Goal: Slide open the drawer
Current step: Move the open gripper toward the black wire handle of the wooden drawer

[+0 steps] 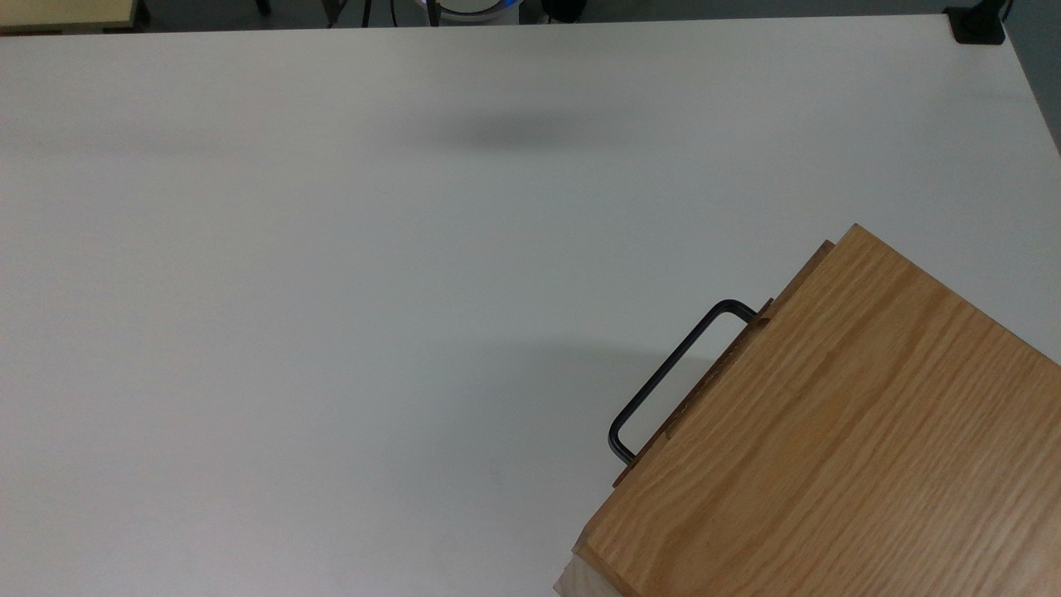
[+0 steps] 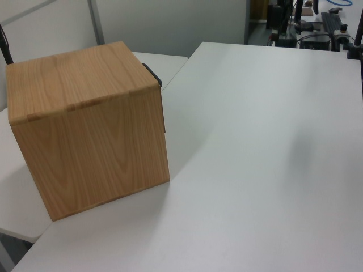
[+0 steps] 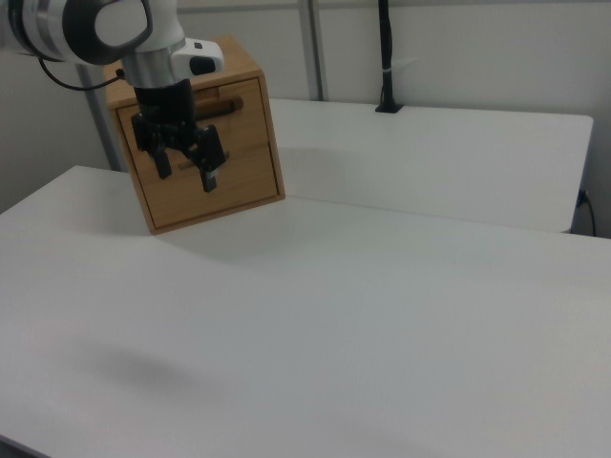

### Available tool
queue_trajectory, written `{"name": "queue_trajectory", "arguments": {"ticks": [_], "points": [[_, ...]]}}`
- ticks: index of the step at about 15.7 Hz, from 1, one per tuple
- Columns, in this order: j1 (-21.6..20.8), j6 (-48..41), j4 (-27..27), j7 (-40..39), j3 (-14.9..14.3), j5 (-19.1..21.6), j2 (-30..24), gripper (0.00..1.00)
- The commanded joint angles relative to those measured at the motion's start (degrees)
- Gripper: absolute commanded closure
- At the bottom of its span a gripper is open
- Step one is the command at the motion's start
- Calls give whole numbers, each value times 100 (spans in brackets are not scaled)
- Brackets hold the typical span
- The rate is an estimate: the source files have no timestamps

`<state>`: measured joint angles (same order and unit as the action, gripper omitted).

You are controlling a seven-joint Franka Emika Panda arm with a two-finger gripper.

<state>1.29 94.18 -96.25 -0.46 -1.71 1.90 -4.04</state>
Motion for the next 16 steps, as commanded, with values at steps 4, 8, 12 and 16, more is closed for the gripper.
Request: {"name": "queue_trajectory", "arguments": {"ticks": [4,8,12,16], "points": [[-6,180,10,195,13,-23,280,0],[-6,127,10,204,13,21,263,0],[20,153,27,161,13,-6,333,0],[3,477,351,222,13,721,833,0]]}}
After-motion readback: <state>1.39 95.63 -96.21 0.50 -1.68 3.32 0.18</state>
